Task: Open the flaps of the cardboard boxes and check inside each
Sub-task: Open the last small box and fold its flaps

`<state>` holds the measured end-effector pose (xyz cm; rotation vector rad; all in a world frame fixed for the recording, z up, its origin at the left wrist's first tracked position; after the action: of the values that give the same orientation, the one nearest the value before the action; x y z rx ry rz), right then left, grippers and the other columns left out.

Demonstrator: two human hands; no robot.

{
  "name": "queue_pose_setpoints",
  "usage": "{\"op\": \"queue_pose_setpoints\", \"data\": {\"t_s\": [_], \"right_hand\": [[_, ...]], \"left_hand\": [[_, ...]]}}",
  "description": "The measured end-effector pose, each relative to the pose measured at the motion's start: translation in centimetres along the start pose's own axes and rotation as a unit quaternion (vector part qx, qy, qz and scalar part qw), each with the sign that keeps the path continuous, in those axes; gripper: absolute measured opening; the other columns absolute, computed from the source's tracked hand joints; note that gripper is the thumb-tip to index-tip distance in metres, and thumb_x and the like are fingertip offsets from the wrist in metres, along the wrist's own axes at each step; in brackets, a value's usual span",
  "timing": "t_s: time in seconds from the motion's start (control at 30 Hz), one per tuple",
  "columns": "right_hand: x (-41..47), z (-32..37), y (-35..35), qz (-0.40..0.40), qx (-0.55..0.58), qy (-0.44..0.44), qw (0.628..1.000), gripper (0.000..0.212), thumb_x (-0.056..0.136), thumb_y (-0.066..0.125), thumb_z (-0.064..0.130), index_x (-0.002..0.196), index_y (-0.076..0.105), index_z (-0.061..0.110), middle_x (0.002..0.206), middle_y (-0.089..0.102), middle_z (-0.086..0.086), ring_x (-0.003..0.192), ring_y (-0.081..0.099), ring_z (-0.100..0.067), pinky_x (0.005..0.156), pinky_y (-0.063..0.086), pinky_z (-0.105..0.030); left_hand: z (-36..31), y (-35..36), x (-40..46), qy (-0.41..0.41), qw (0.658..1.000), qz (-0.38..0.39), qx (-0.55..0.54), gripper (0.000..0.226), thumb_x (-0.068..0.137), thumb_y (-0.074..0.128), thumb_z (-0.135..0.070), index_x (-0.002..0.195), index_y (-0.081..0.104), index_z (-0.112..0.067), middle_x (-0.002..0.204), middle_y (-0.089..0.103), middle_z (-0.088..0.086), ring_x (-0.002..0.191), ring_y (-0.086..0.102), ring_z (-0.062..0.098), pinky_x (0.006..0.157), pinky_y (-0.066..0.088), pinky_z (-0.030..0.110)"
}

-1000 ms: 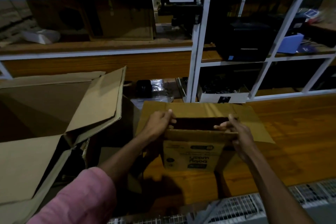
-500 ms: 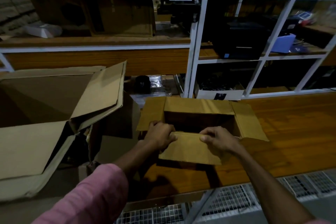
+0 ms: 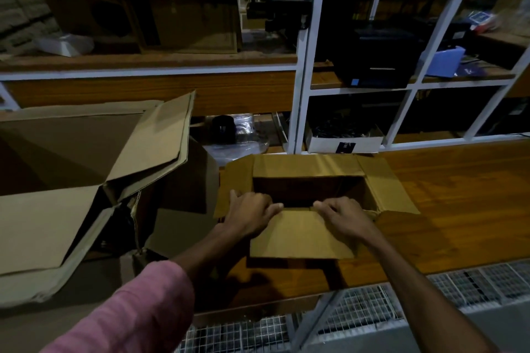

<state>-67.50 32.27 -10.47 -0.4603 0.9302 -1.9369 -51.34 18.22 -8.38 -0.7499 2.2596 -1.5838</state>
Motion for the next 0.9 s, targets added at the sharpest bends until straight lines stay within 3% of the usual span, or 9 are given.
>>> {"op": "queue_pose_setpoints", "data": {"t_s": [0.07,0.2,0.3,0.4,0.47,0.57,0.67,0.8,0.9], "right_hand": [[-0.1,0.5,-0.1,-0.007,0.011,0.022,1.0,0.047,0.101,0.044,0.051,0.067,0.057,0.021,0.059,0.056,0.008,0.056,0.053,-0.004,0.082,0.037,-0.036],[1.3,1.7,0.3,0.031,-0.108,0.041,0.993,0.041,0.103,0.039,0.047,0.082,0.063,0.021,0.079,0.064,0.003,0.073,0.06,-0.012,0.082,0.048,-0.037],[3.6,2.2,0.9,0.066,-0.152,0.043,0.985,0.028,0.1,0.049,0.04,0.121,0.06,0.025,0.121,0.063,-0.001,0.106,0.06,-0.017,0.094,0.051,-0.043],[5.7,3.6,1.2,0.023,-0.166,-0.01,0.986,0.065,0.097,0.056,0.038,0.154,0.026,0.028,0.16,0.026,0.001,0.142,0.031,-0.025,0.111,0.039,-0.05],[6.8,5.2,0.8,-0.04,-0.165,-0.061,0.984,0.073,0.096,0.057,0.037,0.156,0.017,0.028,0.164,0.014,0.003,0.147,0.017,-0.025,0.113,0.036,-0.053],[9.0,5.8,0.5,-0.073,-0.183,-0.078,0.977,0.077,0.096,0.058,0.035,0.158,0.013,0.024,0.166,0.004,-0.001,0.15,0.008,-0.03,0.116,0.031,-0.056],[11.3,5.8,0.2,-0.076,-0.21,-0.072,0.972,0.078,0.097,0.056,0.036,0.158,0.01,0.022,0.167,0.001,-0.003,0.152,0.003,-0.032,0.116,0.023,-0.059],[14.8,4.8,0.5,-0.062,-0.253,-0.039,0.965,0.068,0.099,0.052,0.039,0.155,0.019,0.017,0.163,0.016,-0.002,0.151,0.005,-0.03,0.117,0.011,-0.063],[16.9,3.7,1.5,-0.024,-0.253,-0.013,0.967,0.057,0.1,0.048,0.039,0.15,0.028,0.018,0.157,0.029,-0.004,0.148,0.018,-0.028,0.115,0.007,-0.066]], "left_hand": [[0.0,-0.1,0.6,-0.004,1.0,-0.012,0.005,0.038,0.104,0.044,-0.046,0.072,0.052,-0.028,0.073,0.057,-0.009,0.078,0.053,0.013,0.091,0.028,0.041],[0.6,-0.2,2.1,-0.02,0.997,-0.053,0.05,0.025,0.102,0.047,-0.035,0.08,0.055,-0.025,0.099,0.066,0.003,0.11,0.049,0.025,0.091,0.035,0.045],[0.7,0.0,3.4,-0.034,0.995,-0.051,0.074,0.022,0.099,0.048,-0.034,0.099,0.065,-0.021,0.124,0.061,0.003,0.12,0.04,0.027,0.093,0.034,0.046],[0.5,0.0,4.2,-0.063,0.994,-0.058,0.068,0.041,0.096,0.052,-0.034,0.135,0.052,-0.022,0.157,0.032,0.003,0.129,0.034,0.029,0.1,0.034,0.049],[0.8,0.3,4.4,-0.093,0.992,-0.05,0.064,0.068,0.094,0.054,-0.038,0.154,0.027,-0.023,0.168,0.003,0.003,0.135,0.03,0.033,0.103,0.033,0.052],[1.5,0.8,4.5,-0.122,0.991,-0.037,0.033,0.086,0.093,0.051,-0.045,0.161,0.002,-0.023,0.168,-0.016,0.004,0.142,0.02,0.036,0.108,0.027,0.057],[1.8,1.0,4.7,-0.136,0.99,-0.029,0.029,0.088,0.094,0.045,-0.051,0.161,-0.004,-0.022,0.168,-0.016,0.008,0.145,0.016,0.038,0.112,0.023,0.058],[2.4,1.2,4.7,-0.164,0.984,-0.038,0.059,0.082,0.095,0.04,-0.053,0.162,0.005,-0.021,0.169,-0.002,0.011,0.145,0.02,0.039,0.112,0.026,0.054],[2.7,1.5,4.7,-0.178,0.982,-0.048,0.052,0.078,0.095,0.039,-0.054,0.16,0.01,-0.023,0.168,0.005,0.01,0.145,0.019,0.037,0.112,0.025,0.054]]}}
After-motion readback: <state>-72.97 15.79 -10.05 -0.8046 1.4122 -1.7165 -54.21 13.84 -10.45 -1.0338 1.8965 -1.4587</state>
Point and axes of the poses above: each hand's wrist, its own x-axis towards the middle knuckle, its own y-axis out of the palm, z = x × y, the point moved 9 cm from there along x, towards the middle knuckle
